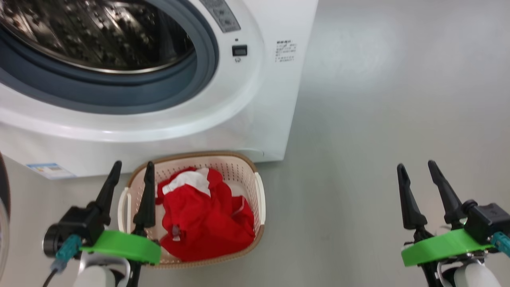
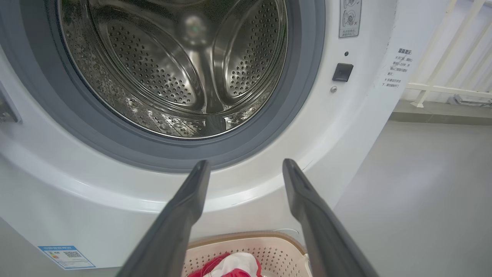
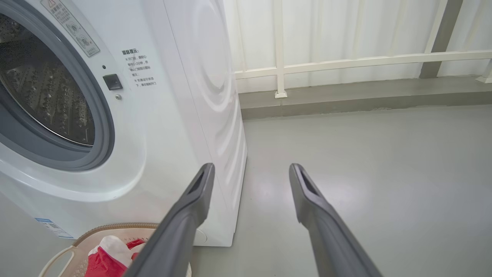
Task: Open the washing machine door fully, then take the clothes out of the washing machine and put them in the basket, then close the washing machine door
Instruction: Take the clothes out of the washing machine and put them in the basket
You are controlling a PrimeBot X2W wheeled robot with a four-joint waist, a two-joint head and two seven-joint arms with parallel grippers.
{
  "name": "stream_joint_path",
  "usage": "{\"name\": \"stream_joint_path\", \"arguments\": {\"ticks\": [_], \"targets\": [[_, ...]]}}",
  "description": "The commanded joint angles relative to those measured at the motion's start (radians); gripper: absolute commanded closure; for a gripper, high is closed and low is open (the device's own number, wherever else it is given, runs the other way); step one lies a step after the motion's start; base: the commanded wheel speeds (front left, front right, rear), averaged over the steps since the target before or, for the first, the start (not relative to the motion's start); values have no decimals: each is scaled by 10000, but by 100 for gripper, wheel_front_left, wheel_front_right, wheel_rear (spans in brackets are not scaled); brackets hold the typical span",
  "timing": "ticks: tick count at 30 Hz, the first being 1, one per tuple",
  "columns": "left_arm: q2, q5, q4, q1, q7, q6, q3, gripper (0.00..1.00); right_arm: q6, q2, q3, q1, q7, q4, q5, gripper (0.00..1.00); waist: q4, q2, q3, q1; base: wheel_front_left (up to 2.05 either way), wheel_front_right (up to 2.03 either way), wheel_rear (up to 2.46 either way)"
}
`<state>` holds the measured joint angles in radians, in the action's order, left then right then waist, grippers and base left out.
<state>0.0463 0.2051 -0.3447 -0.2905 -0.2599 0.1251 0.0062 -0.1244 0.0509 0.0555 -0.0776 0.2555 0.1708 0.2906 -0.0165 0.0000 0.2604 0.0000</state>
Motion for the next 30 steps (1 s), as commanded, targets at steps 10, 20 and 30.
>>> {"name": "stream_joint_path", "arguments": {"ticks": [10, 20, 30], "targets": [[130, -273, 1388, 1423, -19, 56, 640, 0, -63, 135, -91, 736, 63, -243, 30, 0, 28, 0, -1202, 0, 0, 0, 0], [62, -411, 2213, 2575, -19, 56, 981, 0, -63, 101, 26, 1312, 63, -387, 80, 0, 11, 0, -1509, 0, 0, 0, 0], [43, -431, 2358, 2769, -19, 56, 1031, 0, -63, 73, 139, 1421, 63, -457, 59, 0, 47, 0, -1557, 0, 0, 0, 0]]}}
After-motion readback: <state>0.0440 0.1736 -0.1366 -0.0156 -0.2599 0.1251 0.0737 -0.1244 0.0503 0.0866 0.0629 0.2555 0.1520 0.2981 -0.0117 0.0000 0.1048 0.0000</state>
